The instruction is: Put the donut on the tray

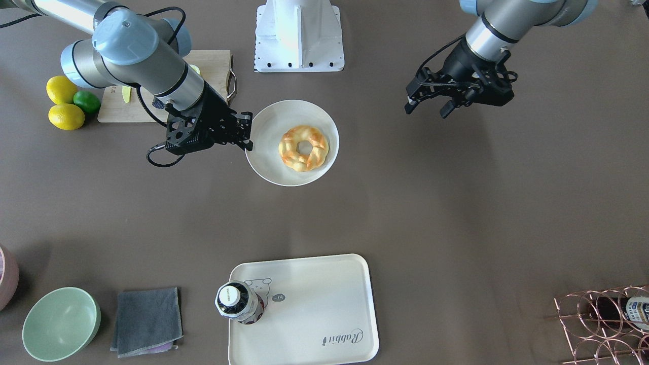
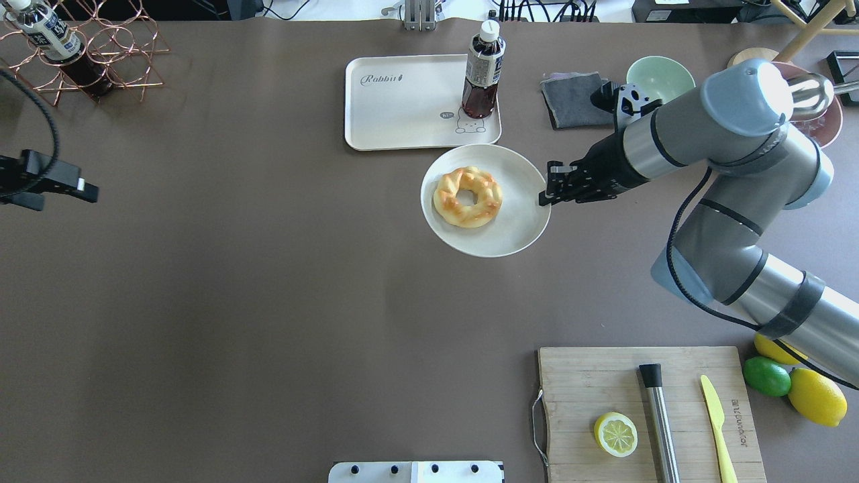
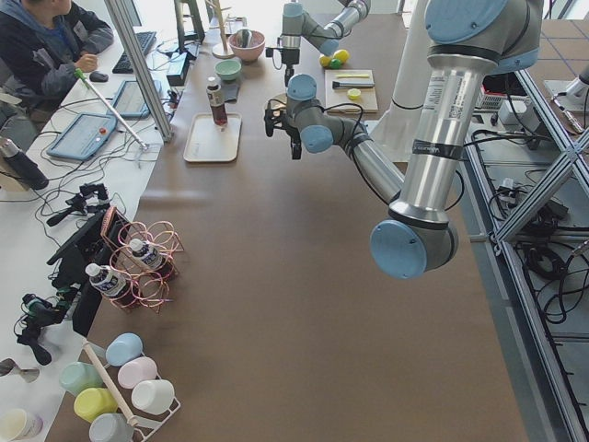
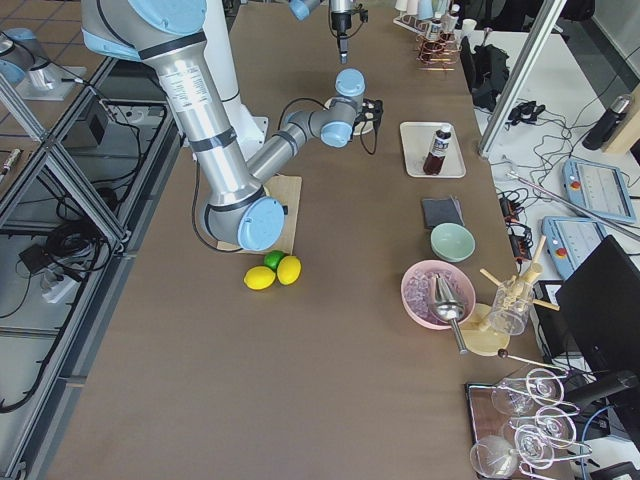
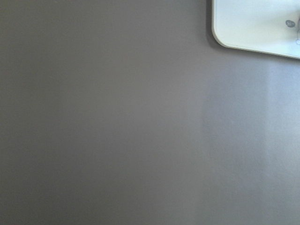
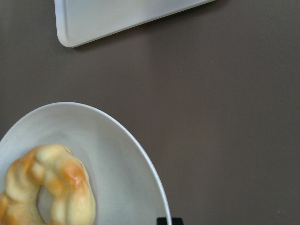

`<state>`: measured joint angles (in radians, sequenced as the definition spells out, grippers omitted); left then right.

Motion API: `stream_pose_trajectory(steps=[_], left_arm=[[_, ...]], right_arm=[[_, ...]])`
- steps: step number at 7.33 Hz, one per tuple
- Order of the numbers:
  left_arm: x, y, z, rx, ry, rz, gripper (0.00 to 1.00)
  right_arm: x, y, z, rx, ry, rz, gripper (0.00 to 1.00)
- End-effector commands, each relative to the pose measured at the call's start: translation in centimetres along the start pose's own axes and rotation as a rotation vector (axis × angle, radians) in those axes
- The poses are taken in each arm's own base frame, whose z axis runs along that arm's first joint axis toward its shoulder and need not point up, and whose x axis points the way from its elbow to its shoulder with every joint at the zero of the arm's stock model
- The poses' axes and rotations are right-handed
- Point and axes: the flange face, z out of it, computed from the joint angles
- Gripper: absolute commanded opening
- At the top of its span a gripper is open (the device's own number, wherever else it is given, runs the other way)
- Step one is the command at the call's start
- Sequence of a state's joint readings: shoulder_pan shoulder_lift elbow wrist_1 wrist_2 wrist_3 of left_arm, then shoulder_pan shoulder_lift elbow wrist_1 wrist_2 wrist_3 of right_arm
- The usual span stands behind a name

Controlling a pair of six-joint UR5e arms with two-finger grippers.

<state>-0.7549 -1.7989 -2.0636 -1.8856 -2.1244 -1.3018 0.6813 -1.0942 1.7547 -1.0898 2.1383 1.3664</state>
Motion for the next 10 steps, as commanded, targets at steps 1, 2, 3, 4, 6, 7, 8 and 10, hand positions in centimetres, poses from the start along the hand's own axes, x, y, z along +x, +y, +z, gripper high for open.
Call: stream_pose_trajectory(steps=[1,2,3,4,6,7,8,10], left_arm=[[7.7,2.0,1.9,-0.001,-0.033,-0.036,0.97],[8.7,3.1,3.1,0.009,-0.045,-0.022,0.97],[8.7,3.1,3.2,0.013,-0.046,-0.022,0.97],[9.3,3.1,3.4,0.013,-0.041,-0.059,0.92],[9.7,3.1,3.8,0.01,-0.042,-0.087,0.77],[9.8,3.3,4.3,0.003,-0.046,-0.093,0.64],[10.1,3.5,4.4,0.0,-0.043,-0.096,0.49],[10.0,3.7,4.8,-0.008,-0.049,-0.095,0.29]], right_arm=[[-2.7,2.1,-0.1,-0.004,0.022,0.009,0.0],[-3.2,2.7,0.5,0.011,0.025,0.011,0.0],[-4.6,4.3,1.6,0.019,0.022,0.0,0.0],[-5.3,5.3,1.6,0.034,0.034,-0.006,0.0],[-8.8,5.4,0.6,0.085,0.064,-0.001,0.0],[-9.5,5.4,0.4,0.089,0.059,0.024,0.0],[-9.4,5.4,0.5,0.093,0.061,0.034,0.0],[-9.2,5.1,0.5,0.102,0.066,0.037,0.0]])
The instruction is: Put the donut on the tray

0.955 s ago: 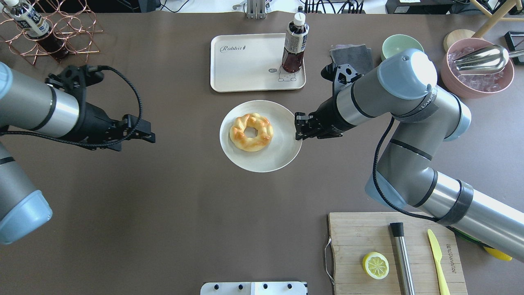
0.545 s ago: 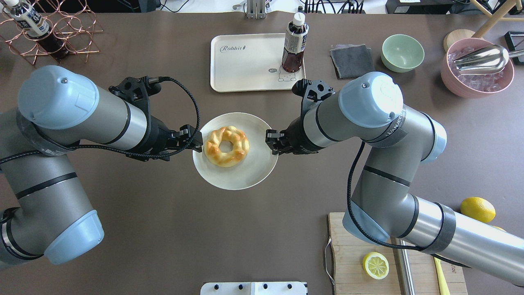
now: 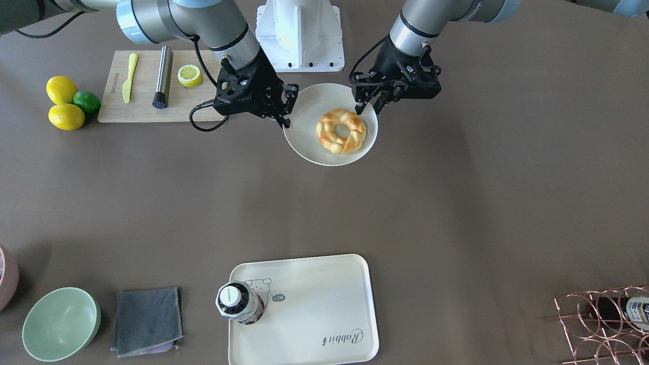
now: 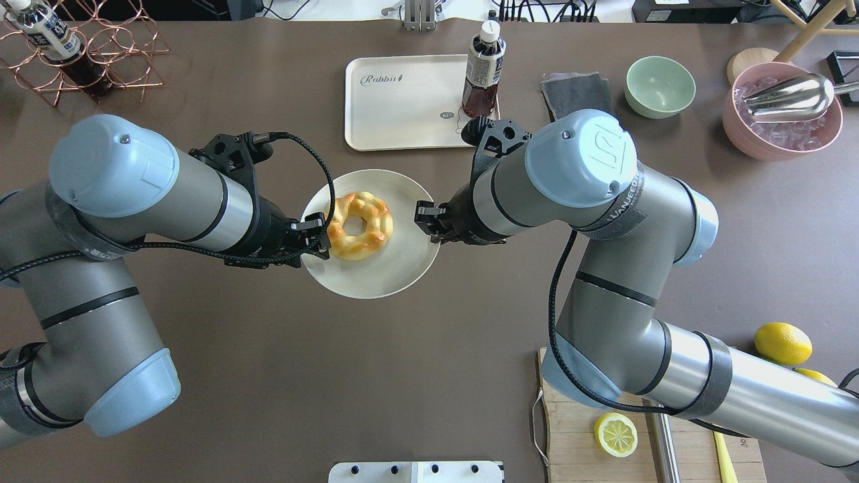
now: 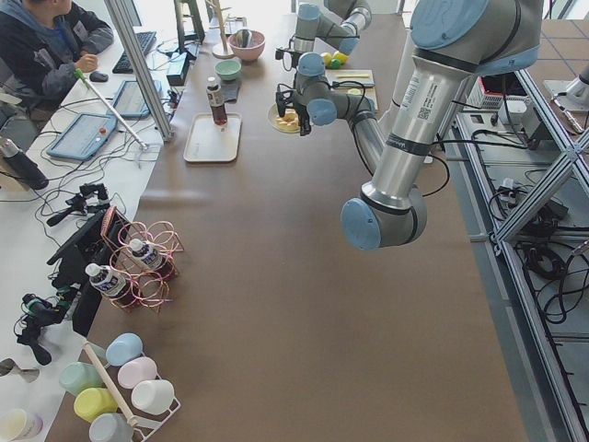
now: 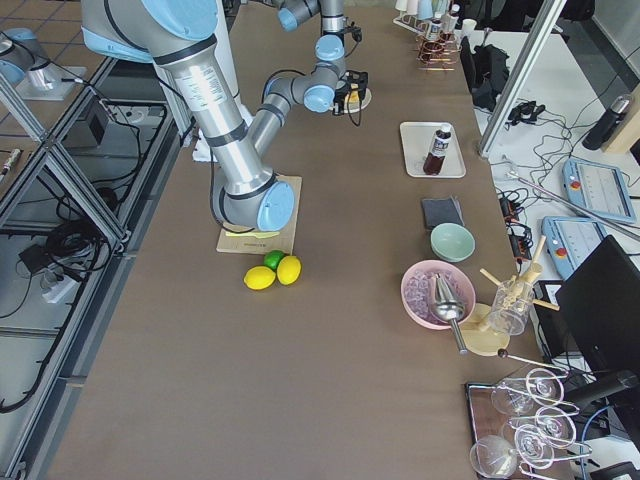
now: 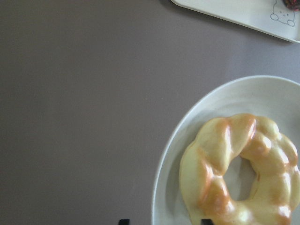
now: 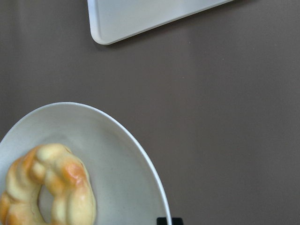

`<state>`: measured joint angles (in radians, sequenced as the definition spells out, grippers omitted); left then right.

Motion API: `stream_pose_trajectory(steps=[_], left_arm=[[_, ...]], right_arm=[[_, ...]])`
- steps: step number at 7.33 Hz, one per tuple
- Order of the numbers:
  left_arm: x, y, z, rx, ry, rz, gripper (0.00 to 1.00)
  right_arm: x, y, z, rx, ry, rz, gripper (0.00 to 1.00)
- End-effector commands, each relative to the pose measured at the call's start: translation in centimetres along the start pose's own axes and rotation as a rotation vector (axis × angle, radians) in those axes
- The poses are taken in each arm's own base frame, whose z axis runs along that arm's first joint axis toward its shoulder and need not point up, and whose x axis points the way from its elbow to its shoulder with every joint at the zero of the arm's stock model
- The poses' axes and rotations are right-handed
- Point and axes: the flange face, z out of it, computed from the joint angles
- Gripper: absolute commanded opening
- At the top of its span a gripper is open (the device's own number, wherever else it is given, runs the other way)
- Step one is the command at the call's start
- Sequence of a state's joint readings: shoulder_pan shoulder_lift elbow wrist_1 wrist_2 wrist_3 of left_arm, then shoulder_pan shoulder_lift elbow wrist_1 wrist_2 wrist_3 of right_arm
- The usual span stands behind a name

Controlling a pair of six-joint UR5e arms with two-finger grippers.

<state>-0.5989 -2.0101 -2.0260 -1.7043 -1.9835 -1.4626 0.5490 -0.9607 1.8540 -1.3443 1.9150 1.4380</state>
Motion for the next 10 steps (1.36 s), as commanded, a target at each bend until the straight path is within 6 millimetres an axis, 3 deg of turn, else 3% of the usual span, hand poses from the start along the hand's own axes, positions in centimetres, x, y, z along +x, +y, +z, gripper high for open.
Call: stream_pose_trajectory(steps=[1,2,3,4,6,7,8,10], left_arm=[[0.0,0.2,0.3,-0.006,-0.003,-0.001,0.32],[0.0,0.1,0.2,-0.005,-0.002,-0.001,0.31],[0.0,0.1,0.2,-0.005,-0.002,-0.001,0.06],[0.2,0.2,0.1,-0.004,0.002,-0.001,0.0],[0.4,0.3,0.1,-0.005,0.005,0.001,0.0],[0.4,0.3,0.1,-0.005,0.006,0.002,0.0],[0.3,0.2,0.3,-0.007,0.005,0.001,0.0],[0.1,-0.1,1.3,-0.011,0.07,0.028,0.0]], right_arm=[[0.2,-0.3,0.0,0.009,0.007,0.007,0.0],[0.2,-0.2,0.0,0.008,0.005,0.007,0.0],[0.0,-0.2,-0.1,0.01,0.001,0.005,0.0],[-0.1,-0.1,-0.5,0.009,-0.005,0.005,0.0],[-0.4,0.2,-1.4,0.011,-0.024,-0.002,0.0],[-0.5,0.5,-2.1,0.01,-0.038,-0.009,0.8],[-0.5,0.8,-3.1,0.017,-0.055,-0.013,1.0],[-0.8,0.9,-3.5,0.019,-0.063,-0.01,1.0]])
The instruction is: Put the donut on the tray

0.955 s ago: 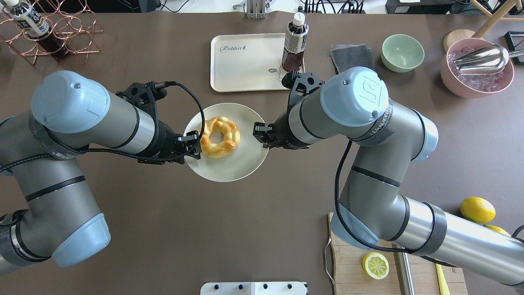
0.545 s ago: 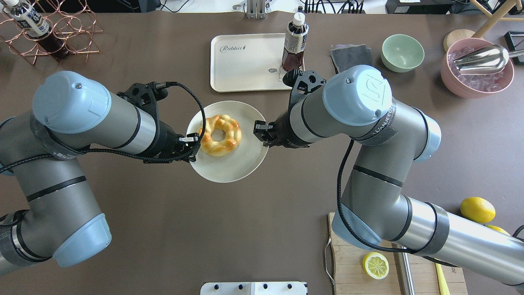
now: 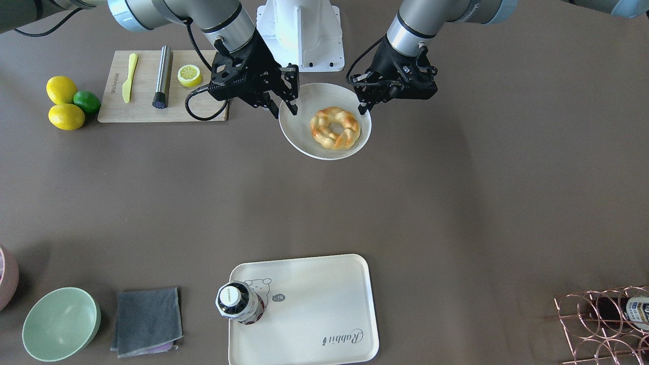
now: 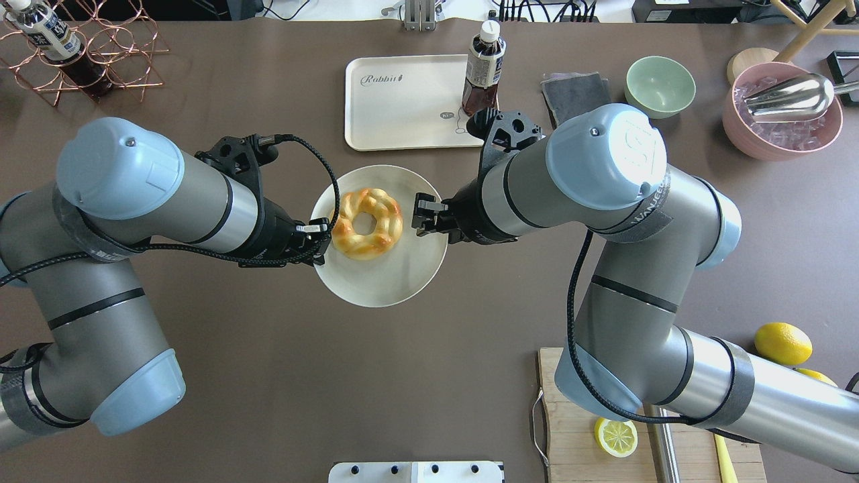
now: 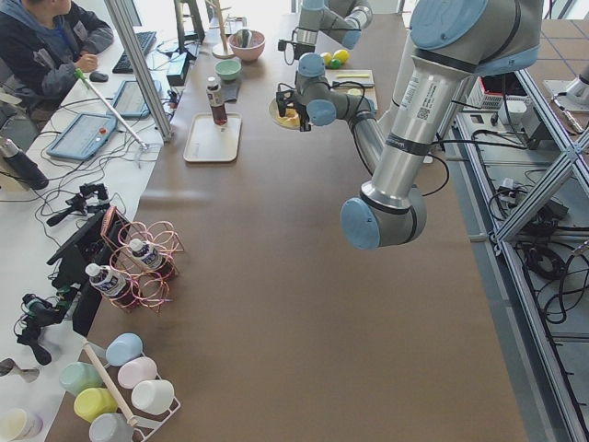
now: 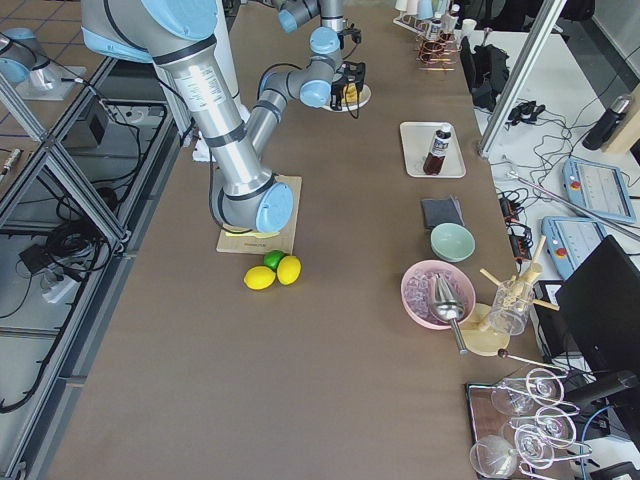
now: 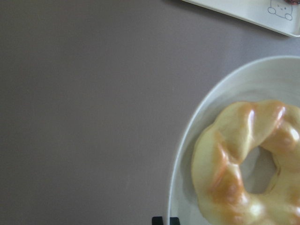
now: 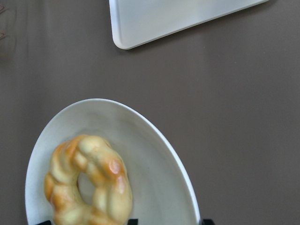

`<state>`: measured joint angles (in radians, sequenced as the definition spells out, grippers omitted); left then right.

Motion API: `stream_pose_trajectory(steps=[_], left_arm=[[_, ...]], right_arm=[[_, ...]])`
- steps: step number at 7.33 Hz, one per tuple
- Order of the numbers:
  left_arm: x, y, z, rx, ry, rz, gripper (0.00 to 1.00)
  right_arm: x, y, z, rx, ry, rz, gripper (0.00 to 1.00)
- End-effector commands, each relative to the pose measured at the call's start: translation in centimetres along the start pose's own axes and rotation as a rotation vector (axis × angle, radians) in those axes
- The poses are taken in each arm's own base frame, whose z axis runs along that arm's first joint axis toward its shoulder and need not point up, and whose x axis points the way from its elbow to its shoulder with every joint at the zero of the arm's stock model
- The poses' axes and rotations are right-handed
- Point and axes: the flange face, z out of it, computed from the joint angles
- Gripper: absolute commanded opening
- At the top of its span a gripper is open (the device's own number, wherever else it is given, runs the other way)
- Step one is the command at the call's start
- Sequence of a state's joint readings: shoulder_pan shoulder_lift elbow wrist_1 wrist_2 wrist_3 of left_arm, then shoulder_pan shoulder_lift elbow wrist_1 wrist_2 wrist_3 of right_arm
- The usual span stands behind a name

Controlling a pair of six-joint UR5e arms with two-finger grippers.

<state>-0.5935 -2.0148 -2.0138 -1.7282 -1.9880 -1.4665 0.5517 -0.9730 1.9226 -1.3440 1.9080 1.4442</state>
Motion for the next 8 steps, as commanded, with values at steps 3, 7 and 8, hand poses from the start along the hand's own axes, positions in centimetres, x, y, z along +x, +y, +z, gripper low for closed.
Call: stream_pose_trajectory(steps=[3,7,8], left_arm=[[-0.6,-1.1,-0.1,-0.019,0.111,0.006,0.0],[-1.2,-9.3,2.5,0.047,0.036,-0.154,0.0],[-0.4,-12.4,3.5,0.065,0.014,-0.186,0.0]], right_arm=[[0.5,-0.4,-2.4,0.021,-0.024,0.029,1.0],[8.6,-2.0,-6.4,0.069,0.034,0.076,1.0],[10.6,-2.9,-6.5,0.081,0.066,0.086,1.0]])
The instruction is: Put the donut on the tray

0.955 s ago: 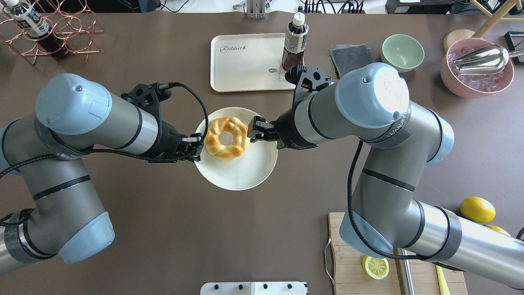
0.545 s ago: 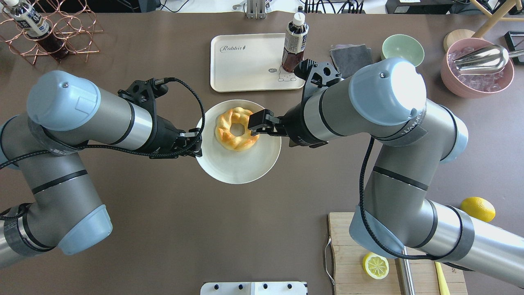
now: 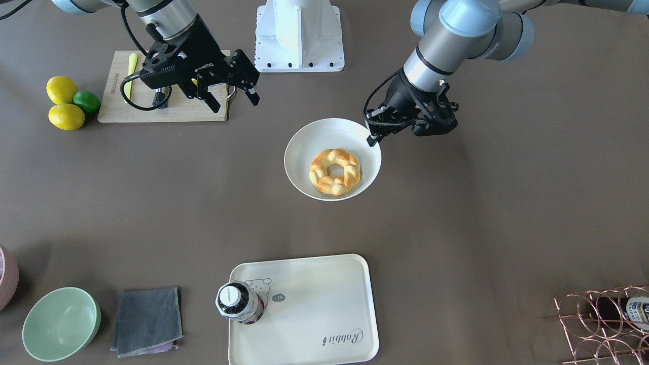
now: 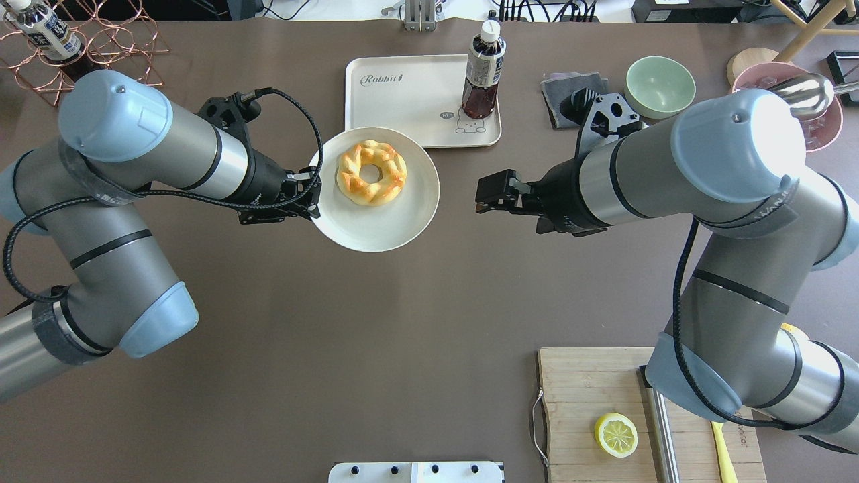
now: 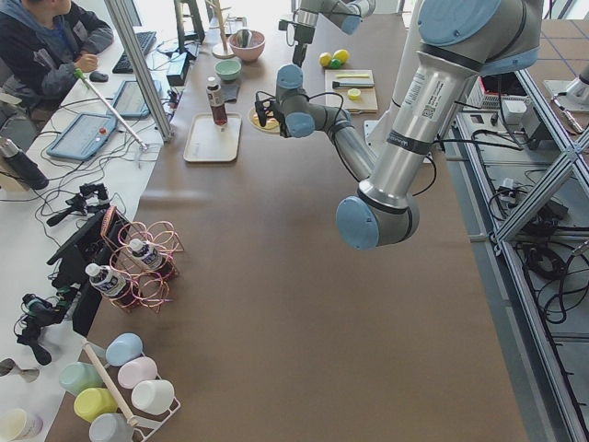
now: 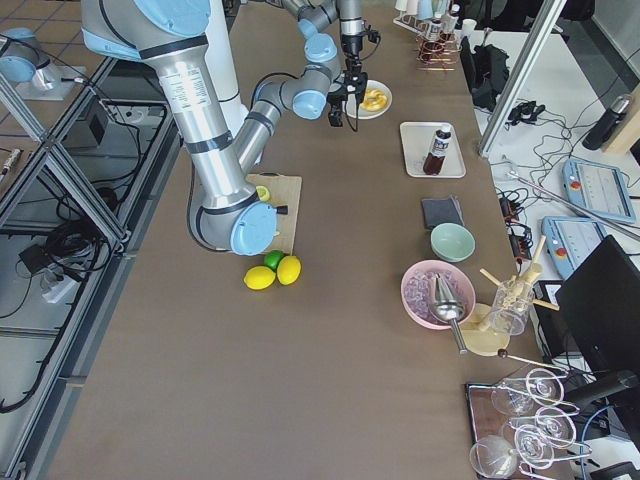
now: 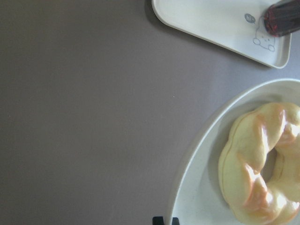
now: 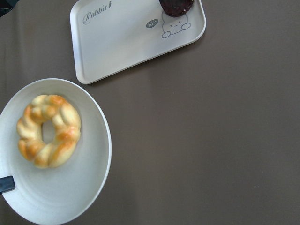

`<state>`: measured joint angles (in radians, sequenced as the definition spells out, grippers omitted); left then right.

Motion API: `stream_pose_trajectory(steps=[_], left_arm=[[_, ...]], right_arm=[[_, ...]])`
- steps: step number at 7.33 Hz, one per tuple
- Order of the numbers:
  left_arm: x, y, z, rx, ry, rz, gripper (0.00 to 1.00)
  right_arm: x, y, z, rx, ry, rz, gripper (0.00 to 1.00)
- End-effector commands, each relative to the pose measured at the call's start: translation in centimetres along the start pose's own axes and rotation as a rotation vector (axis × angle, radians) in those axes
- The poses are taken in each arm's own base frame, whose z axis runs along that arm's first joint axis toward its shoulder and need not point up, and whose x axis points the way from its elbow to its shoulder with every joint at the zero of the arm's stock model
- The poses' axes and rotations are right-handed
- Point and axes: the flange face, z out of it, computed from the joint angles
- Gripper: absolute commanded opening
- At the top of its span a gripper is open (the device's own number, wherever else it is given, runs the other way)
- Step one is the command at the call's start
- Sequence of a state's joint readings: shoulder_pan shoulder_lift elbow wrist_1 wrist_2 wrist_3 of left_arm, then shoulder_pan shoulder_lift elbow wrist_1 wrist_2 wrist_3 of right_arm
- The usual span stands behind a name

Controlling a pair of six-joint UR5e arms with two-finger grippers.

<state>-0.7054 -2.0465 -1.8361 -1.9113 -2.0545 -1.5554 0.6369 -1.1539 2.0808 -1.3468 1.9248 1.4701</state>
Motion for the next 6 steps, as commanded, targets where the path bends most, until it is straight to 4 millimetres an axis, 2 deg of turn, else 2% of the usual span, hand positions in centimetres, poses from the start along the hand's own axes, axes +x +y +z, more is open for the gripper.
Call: stream_pose_trajectory(steps=[1,2,3,4,5,6], left_arm=[[2.0,-7.7,4.0,0.053,-0.074,-0.113,0.0],[2.3,-11.8,6.8,0.079,-0.084,-0.164,0.0],[2.8,-14.5,9.4,0.095,-0.071,-0.213,0.0],[4.8,-16.6,11.0,0.112,-0.088,-0.248,0.0],[5.2,-18.0,12.3,0.134,-0.078,-0.243,0.0],[3.6,-19.0,14.0,0.139,-0.069,-0.239,0.0]], right_arm=[[5.5,-2.3,-0.5,0.031,0.08,-0.035,1.0],[8.7,-3.6,-0.6,0.016,0.128,-0.116,1.0],[12.6,-5.7,-1.4,-0.001,0.175,-0.188,1.0],[16.4,-8.7,-2.9,-0.016,0.207,-0.257,1.0],[20.1,-10.8,-3.8,-0.036,0.239,-0.312,1.0],[23.4,-13.4,-4.9,-0.055,0.26,-0.378,1.0]])
